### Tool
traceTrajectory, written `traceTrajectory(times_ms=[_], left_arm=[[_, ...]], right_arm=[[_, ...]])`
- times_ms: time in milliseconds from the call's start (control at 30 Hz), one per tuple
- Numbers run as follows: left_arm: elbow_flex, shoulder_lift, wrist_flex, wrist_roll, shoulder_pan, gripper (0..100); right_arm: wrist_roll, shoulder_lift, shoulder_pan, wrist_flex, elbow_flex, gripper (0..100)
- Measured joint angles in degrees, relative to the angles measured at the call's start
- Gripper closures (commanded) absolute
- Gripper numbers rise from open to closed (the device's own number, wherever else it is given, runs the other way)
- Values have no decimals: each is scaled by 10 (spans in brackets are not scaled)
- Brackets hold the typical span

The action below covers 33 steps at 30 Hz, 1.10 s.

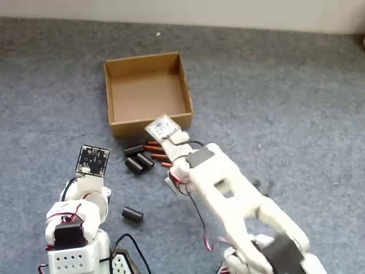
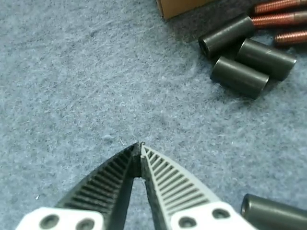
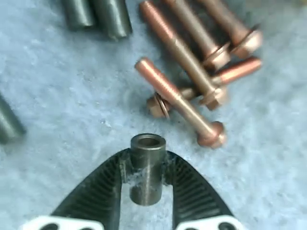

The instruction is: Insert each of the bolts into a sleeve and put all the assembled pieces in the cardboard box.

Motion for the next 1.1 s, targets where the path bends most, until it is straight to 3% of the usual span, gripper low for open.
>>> traceTrajectory(times_ms=[233,400,500,667,867,1100], left_arm=[[-5,0,0,-106,0,989],[-84,0,0,-149,0,989],[-155,-4,0,-169,4,989],[-227,19,0,-188,68,989],[-292,185,0,-215,152,982],[-412,449,0,-246,279,856]], right_arm=[[0,-240,84,33,97,994],[-1,-346,176,35,149,994],[-40,-389,239,25,158,994],[-105,-433,312,-31,208,994],[-154,-448,411,-96,236,994],[-185,-449,518,-139,237,994]])
